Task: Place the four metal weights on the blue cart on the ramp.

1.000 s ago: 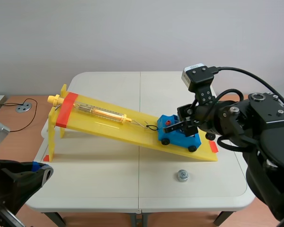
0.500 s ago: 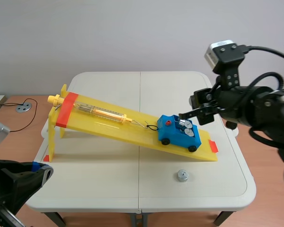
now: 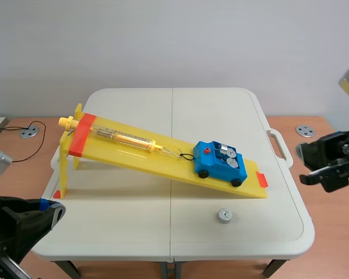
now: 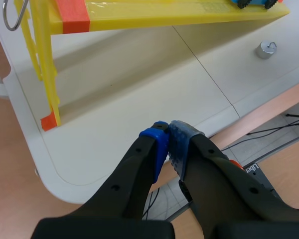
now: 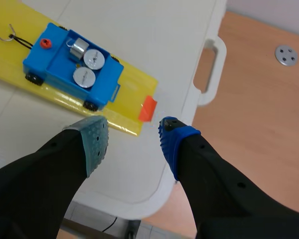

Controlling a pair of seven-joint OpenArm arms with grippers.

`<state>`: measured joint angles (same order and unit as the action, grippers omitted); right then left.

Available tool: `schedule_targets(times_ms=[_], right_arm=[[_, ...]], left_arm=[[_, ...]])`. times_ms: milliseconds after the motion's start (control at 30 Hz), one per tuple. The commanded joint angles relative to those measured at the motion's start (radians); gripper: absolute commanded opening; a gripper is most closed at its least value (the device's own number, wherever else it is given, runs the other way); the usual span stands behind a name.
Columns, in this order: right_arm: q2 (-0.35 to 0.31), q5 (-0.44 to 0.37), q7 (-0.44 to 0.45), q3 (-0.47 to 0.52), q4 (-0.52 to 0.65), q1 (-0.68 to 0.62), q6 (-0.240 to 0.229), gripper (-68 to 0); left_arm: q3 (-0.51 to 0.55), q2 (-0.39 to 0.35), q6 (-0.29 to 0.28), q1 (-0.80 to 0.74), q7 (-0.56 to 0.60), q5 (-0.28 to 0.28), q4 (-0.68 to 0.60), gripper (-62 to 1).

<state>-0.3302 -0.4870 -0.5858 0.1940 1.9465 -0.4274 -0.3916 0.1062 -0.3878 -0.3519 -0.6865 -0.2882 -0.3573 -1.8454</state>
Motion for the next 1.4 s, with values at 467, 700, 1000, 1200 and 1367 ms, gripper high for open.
schedule_targets(times_ms=[467, 700, 1000, 1200, 1367], right_arm=[[-0.037, -0.006, 0.207, 0.010, 0.038, -0.071, -0.051, -42.4], [0.032, 0.109, 0.272, -0.119, -0.110, 0.044, -0.050, -42.4], [0.109, 0.225, 0.323, -0.252, -0.288, 0.176, -0.022, -42.5], [0.126, 0.279, 0.379, -0.314, -0.393, 0.237, 0.006, -42.5], [0.141, 0.317, 0.403, -0.356, -0.468, 0.287, 0.029, -42.5]], left_arm=[[0.017, 0.010, -0.018, 0.008, 0.066, -0.066, -0.070, -57.1], [0.017, 0.010, -0.018, 0.008, 0.062, -0.066, -0.070, -57.1], [0.017, 0.010, -0.018, 0.008, 0.059, -0.066, -0.070, -57.1], [0.017, 0.010, -0.018, 0.008, 0.059, -0.066, -0.070, -57.1], [0.017, 0.010, -0.018, 0.008, 0.059, -0.066, -0.070, -57.1]])
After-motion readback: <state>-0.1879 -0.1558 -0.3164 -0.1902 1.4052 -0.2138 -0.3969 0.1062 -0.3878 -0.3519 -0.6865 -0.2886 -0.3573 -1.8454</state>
